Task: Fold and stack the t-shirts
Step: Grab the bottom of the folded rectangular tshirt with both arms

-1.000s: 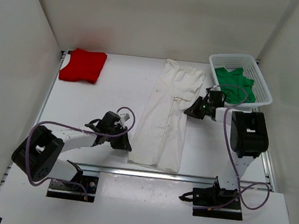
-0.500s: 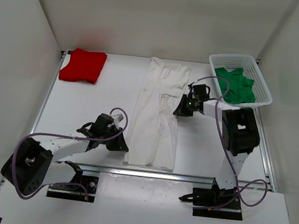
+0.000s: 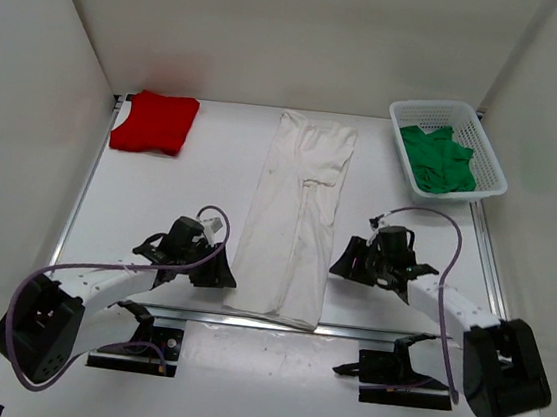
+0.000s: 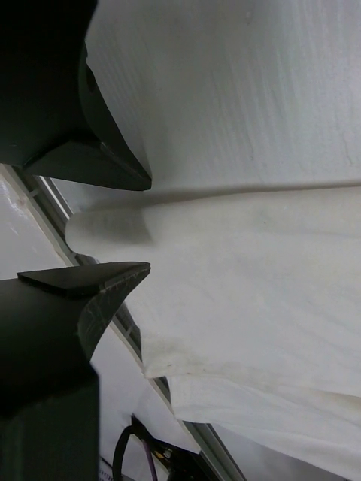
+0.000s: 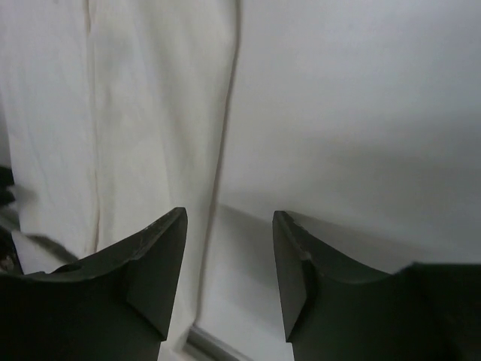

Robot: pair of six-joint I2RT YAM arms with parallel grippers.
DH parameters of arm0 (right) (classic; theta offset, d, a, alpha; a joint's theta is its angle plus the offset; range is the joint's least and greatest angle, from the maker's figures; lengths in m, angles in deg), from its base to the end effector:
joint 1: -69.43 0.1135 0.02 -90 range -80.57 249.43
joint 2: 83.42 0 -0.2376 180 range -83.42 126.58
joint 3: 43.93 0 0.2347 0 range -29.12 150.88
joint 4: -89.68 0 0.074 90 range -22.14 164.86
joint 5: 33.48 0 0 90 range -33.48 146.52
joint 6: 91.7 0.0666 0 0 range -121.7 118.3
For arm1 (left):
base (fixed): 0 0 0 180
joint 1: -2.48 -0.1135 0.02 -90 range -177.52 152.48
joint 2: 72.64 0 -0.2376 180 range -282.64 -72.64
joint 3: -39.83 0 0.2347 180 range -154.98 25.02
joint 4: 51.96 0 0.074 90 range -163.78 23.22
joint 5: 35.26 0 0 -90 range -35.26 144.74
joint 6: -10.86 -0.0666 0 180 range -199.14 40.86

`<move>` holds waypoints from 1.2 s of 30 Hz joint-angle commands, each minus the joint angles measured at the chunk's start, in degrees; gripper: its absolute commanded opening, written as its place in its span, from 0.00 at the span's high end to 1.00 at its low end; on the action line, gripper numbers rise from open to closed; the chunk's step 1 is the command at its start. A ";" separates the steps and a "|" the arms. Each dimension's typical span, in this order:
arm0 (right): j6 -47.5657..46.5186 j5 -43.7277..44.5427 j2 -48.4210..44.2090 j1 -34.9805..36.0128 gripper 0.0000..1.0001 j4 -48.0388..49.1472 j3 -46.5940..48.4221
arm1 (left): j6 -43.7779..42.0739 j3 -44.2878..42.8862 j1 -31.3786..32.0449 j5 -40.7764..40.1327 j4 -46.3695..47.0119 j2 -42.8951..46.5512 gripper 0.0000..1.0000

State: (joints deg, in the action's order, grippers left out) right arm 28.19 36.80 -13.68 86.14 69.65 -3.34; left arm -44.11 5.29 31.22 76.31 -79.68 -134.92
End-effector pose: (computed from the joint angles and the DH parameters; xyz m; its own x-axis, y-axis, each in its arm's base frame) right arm 0.2158 0.0882 0.1186 -0.8686 0.2290 -0.4395 -0.0566 0.8351 0.5471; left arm 0.1586 -0.1149 0.1026 -0.9530 -0.0862 -0.2904 0.1012 0.8130 -0.5734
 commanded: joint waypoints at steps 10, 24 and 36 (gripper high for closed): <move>16.68 3.64 -21.04 19.83 0.58 -9.37 -13.30 | -1.45 3.82 3.08 1.46 -7.30 3.40 0.53; 20.38 -0.67 -19.46 24.85 0.72 -5.69 -15.15 | -1.97 2.59 5.98 1.73 -8.27 2.25 0.77; 16.98 1.36 -19.90 27.88 1.00 -14.38 -2.25 | -4.08 -9.70 2.05 6.83 -18.37 4.80 0.99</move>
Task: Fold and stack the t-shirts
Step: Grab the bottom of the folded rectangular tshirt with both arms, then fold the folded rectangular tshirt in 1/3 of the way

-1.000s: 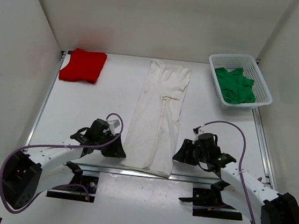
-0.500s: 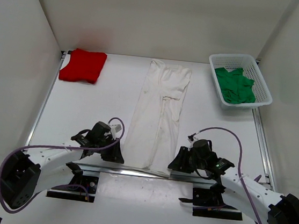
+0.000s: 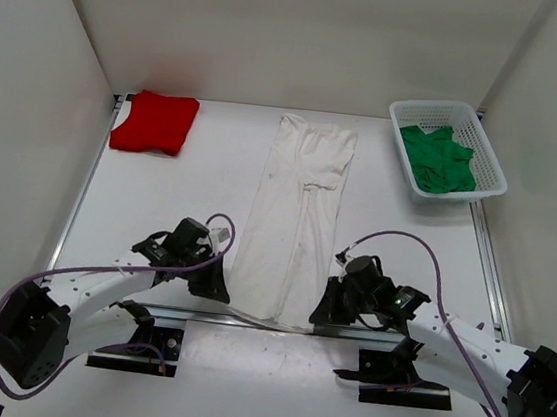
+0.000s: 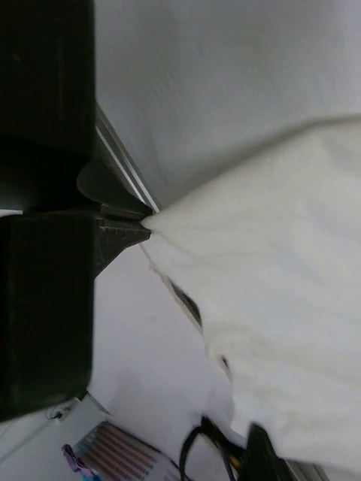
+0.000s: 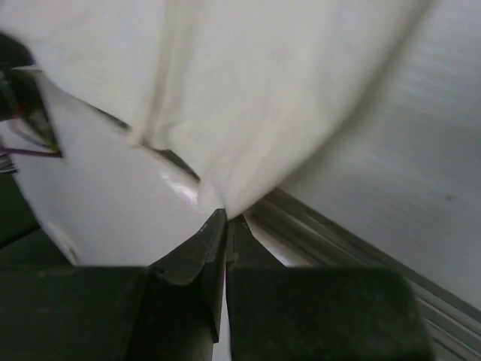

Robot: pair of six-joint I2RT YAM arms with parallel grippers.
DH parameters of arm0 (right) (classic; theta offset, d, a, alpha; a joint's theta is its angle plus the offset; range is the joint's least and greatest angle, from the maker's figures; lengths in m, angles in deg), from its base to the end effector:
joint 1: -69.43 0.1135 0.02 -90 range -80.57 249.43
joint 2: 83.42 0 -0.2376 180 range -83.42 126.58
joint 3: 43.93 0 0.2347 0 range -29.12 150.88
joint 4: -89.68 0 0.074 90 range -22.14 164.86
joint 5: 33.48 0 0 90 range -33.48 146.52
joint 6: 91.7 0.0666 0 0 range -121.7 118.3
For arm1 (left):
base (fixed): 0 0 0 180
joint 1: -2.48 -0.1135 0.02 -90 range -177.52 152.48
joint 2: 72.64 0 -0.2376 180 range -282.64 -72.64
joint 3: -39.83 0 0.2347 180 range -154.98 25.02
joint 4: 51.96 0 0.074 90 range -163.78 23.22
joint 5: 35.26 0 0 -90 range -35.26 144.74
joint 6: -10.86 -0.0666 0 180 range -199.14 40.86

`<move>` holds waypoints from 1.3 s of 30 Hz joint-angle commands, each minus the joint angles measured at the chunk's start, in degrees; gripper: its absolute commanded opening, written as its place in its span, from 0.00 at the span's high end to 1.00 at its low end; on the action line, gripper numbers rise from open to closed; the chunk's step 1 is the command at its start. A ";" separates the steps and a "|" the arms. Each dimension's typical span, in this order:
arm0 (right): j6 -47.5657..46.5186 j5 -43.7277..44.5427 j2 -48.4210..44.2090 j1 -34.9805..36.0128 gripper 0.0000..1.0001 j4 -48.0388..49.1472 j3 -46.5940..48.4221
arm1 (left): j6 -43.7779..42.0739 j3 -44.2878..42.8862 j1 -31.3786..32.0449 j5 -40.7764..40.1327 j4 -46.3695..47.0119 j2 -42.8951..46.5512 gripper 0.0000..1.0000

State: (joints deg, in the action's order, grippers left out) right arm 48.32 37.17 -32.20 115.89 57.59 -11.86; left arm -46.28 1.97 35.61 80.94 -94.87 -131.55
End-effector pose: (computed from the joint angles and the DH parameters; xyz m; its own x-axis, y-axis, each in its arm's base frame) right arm 0.1070 0.1446 0.1150 -0.9787 0.0196 -0.2043 -0.1197 0.7541 0.6457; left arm 0.1305 -0.1203 0.1125 -0.9862 0.0623 -0.1535 0.1400 0.8086 -0.5714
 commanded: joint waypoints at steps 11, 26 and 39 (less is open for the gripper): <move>-20.75 -6.75 18.80 -32.81 1.00 8.74 20.97 | 1.76 -29.31 -10.00 -4.48 10.77 -24.02 0.99; -20.66 -9.91 46.33 -40.39 1.00 19.12 40.13 | 2.65 -54.64 -13.79 -9.24 15.09 -51.29 0.98; -19.70 -10.18 53.64 -42.77 0.88 20.71 46.12 | 8.36 -57.47 -16.42 -6.77 23.34 -54.04 0.71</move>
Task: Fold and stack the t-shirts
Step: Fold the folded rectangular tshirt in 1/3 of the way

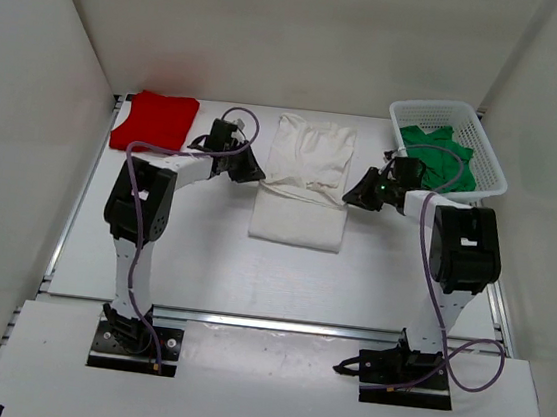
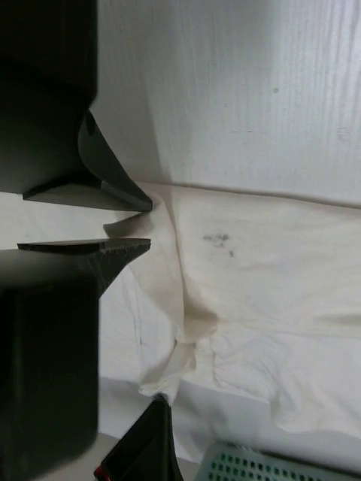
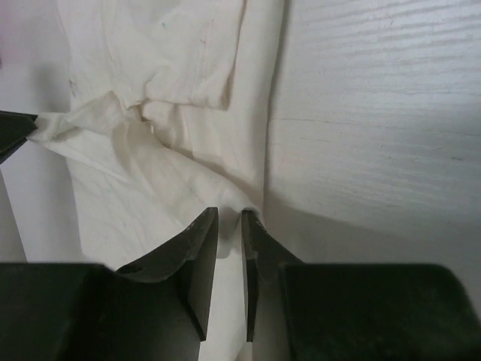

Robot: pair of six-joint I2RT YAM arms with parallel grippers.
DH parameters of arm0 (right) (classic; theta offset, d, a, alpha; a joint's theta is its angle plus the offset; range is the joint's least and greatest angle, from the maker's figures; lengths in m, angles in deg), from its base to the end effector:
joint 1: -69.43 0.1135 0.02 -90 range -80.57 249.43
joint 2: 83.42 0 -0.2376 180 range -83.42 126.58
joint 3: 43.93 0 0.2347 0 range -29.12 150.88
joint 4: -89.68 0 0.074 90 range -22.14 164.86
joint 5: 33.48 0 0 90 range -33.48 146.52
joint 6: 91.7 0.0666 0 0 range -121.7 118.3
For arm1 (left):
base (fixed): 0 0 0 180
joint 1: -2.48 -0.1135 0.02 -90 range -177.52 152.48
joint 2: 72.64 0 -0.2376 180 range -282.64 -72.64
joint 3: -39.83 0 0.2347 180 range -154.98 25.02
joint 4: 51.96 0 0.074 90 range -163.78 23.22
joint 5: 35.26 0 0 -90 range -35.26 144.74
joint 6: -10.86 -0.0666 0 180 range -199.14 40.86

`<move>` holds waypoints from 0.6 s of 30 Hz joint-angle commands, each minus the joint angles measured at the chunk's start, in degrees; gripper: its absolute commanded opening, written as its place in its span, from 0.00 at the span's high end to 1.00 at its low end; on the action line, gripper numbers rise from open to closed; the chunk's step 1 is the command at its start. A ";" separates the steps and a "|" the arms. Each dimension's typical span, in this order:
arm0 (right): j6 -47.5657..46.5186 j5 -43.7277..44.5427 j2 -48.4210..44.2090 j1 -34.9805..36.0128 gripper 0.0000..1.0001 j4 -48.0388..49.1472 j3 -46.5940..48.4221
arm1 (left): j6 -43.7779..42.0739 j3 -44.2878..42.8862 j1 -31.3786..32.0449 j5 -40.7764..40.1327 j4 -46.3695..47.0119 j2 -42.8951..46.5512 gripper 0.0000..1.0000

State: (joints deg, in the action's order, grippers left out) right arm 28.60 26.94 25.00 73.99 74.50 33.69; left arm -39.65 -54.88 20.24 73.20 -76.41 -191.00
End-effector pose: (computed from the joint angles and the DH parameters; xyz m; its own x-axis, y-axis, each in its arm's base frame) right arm 0.3845 0.0636 0.1239 -0.8263 0.3743 -0.4209 0.0067 0.7538 0.6571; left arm 0.4121 -0.1541 0.1263 -0.8591 -0.3582 -0.3655 -0.0721 0.7917 -0.6066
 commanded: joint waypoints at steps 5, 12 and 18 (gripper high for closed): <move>-2.97 7.32 -11.19 2.29 0.66 0.54 1.00 | 4.18 4.81 -4.04 1.59 8.47 13.04 0.56; -4.81 9.20 -11.58 13.36 1.00 0.71 -0.14 | 7.61 23.62 2.71 0.08 15.93 22.74 0.57; -6.66 9.19 -3.85 19.34 0.99 1.41 2.14 | 10.52 32.78 6.32 2.02 21.49 18.97 0.62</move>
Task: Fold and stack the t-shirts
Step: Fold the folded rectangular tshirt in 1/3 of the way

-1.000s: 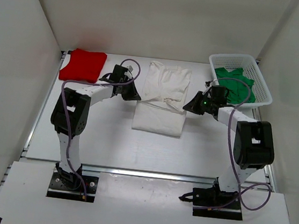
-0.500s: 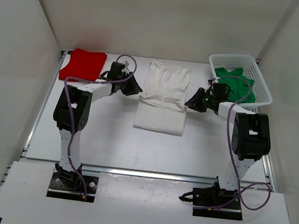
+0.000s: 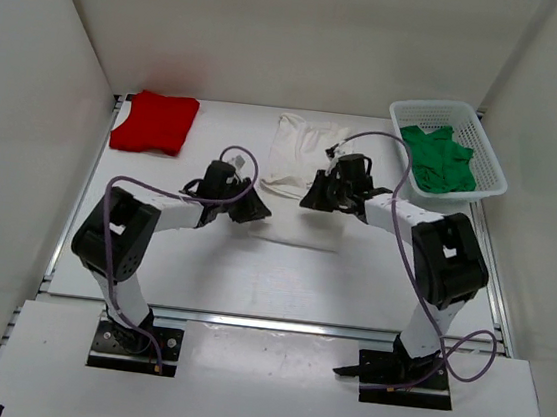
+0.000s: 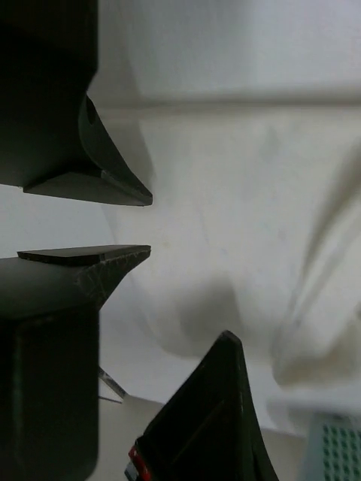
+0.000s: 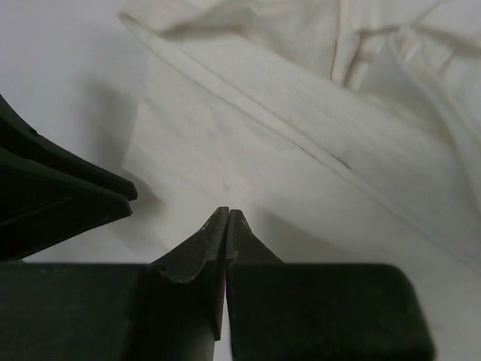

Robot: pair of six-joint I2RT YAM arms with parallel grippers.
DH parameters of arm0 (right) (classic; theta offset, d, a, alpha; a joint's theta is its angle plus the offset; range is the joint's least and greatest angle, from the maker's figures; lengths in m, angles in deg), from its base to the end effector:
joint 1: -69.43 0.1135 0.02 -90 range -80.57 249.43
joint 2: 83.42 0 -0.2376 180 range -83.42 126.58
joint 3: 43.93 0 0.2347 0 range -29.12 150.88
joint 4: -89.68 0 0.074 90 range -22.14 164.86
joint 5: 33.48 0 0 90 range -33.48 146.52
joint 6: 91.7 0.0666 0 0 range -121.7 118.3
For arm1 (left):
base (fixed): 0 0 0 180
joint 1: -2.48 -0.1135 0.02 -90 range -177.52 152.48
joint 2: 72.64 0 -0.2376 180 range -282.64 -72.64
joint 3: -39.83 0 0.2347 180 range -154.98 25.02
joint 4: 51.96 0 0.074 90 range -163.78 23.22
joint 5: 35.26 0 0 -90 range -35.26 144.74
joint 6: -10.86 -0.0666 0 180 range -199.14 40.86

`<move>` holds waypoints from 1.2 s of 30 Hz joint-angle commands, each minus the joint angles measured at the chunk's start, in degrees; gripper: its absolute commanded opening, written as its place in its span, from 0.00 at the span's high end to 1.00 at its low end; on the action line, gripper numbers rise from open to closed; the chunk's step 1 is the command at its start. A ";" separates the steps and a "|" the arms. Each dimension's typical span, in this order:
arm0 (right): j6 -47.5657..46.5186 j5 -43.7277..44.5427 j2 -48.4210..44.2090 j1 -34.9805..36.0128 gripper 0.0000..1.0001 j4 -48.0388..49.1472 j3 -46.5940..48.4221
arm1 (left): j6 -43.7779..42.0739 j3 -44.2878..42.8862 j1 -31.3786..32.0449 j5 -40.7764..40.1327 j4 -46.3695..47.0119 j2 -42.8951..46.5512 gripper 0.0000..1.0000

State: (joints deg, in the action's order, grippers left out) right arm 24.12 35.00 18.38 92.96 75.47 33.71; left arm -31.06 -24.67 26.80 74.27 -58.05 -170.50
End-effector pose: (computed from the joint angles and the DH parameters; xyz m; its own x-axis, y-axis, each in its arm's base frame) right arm 0.3472 0.1778 0.1656 -0.7889 0.0984 -0.6066 -0.3238 0.7724 0.5464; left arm 0.3135 -0.1661 0.1329 -0.8507 -0.3851 -0.3578 -0.0144 0.6975 -0.7165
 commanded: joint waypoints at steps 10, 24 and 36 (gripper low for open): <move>-4.64 9.82 13.07 1.69 1.00 1.06 8.72 | 3.34 12.50 -0.15 1.57 6.47 -0.75 0.63; -5.86 18.96 14.58 1.17 1.00 -8.24 31.13 | -1.66 20.24 2.58 -1.52 -0.12 13.39 0.63; -2.28 7.72 -3.69 -4.01 0.88 -3.25 2.50 | -1.41 14.81 -2.95 -2.13 -0.75 12.71 0.50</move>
State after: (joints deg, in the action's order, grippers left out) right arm 20.95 45.12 18.77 90.44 69.94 42.84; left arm -32.46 -6.79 24.64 72.74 -60.17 -155.99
